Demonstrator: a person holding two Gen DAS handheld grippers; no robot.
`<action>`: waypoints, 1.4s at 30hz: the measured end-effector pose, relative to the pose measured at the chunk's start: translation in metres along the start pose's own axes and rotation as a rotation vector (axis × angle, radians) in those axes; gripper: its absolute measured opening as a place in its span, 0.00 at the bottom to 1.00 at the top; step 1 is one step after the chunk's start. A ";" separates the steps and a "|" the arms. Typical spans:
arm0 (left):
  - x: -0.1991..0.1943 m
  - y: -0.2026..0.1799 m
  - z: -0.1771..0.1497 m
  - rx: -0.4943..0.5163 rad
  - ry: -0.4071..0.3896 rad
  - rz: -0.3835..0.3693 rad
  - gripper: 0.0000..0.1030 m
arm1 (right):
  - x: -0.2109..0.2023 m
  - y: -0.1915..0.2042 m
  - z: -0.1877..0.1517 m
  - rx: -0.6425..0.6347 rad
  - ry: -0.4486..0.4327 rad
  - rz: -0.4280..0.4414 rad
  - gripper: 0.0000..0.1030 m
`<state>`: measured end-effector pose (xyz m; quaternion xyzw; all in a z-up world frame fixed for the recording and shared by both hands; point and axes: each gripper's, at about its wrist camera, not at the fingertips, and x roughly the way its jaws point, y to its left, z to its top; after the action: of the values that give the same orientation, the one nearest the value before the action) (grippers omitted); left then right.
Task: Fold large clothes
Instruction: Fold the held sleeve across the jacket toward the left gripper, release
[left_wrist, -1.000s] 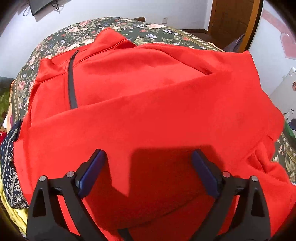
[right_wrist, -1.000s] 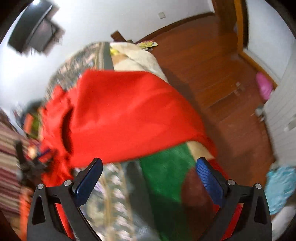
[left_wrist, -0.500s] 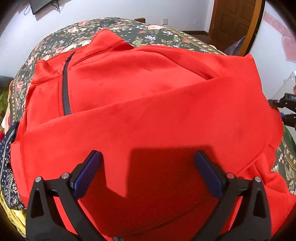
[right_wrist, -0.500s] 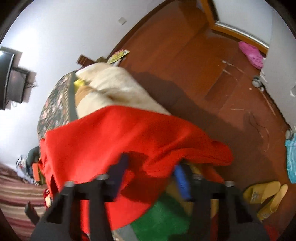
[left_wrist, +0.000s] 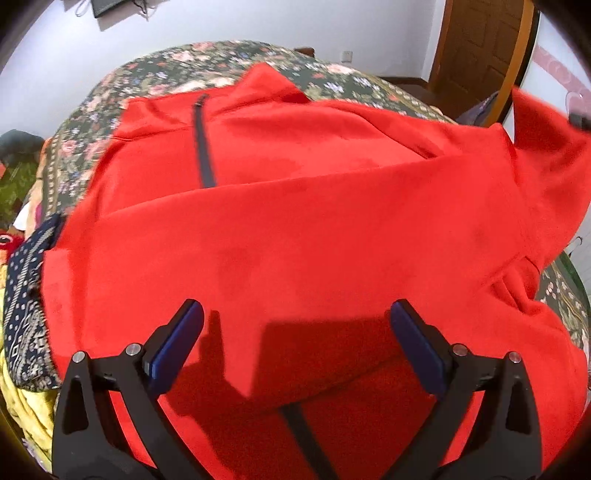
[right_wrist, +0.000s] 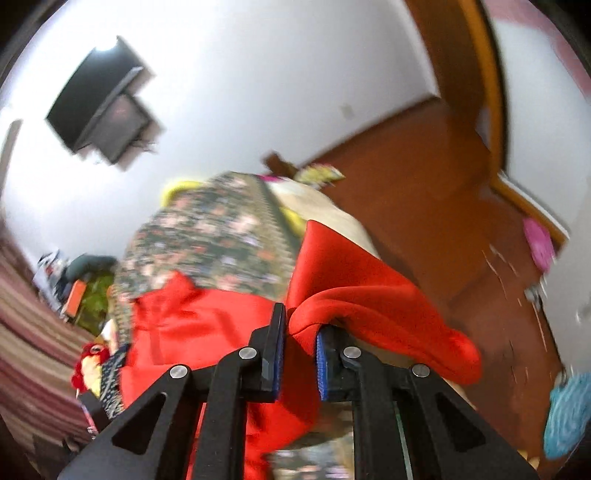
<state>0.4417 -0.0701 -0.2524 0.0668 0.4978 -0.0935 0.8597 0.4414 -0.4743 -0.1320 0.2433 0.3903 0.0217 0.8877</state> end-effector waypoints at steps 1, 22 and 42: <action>-0.008 0.007 -0.003 -0.008 -0.016 -0.001 0.99 | -0.005 0.021 0.003 -0.032 -0.014 0.019 0.10; -0.080 0.121 -0.065 -0.156 -0.126 0.044 0.99 | 0.124 0.220 -0.164 -0.324 0.399 0.124 0.09; -0.089 0.101 -0.084 -0.123 -0.087 0.043 0.99 | 0.120 0.176 -0.216 -0.236 0.719 0.087 0.10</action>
<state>0.3510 0.0536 -0.2145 0.0204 0.4632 -0.0473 0.8848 0.3995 -0.2019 -0.2593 0.1327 0.6611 0.1880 0.7142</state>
